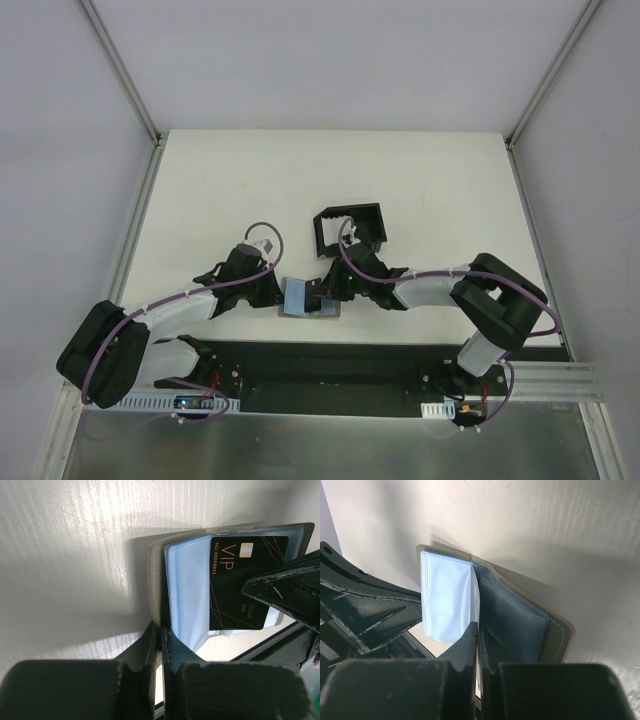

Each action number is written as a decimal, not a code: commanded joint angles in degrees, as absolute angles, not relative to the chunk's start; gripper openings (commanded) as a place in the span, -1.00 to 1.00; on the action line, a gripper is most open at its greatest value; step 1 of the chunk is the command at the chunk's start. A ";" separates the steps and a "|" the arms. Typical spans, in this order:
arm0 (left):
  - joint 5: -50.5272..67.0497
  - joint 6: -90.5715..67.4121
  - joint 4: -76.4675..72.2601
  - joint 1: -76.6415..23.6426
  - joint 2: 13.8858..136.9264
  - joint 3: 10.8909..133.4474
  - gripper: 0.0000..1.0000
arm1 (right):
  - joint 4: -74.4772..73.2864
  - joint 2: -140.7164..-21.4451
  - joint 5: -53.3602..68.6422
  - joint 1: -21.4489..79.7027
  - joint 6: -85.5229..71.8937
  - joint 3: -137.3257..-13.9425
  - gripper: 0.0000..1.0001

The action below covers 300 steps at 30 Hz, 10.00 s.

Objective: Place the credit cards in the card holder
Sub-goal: Insert the credit card into the card holder, then pick up the credit card from the storage box.

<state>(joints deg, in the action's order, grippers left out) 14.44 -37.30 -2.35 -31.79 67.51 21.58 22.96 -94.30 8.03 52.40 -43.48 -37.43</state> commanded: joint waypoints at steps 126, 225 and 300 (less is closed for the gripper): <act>14.50 -36.30 0.26 -31.64 68.91 20.92 -1.00 | 13.46 -97.56 12.57 55.46 -39.38 -47.55 -0.41; 13.89 -36.91 0.26 -31.64 66.27 19.86 -1.00 | 9.50 -93.52 5.55 56.95 -35.77 -48.34 -0.25; 14.50 -35.86 3.34 -30.06 65.21 25.40 -1.00 | -21.01 -114.87 18.63 29.62 -8.44 -88.68 0.68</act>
<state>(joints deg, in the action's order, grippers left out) 14.44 -36.84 2.52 -30.63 64.86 24.25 -21.19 -114.96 15.25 30.17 -9.34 -86.17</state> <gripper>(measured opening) 0.009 0.859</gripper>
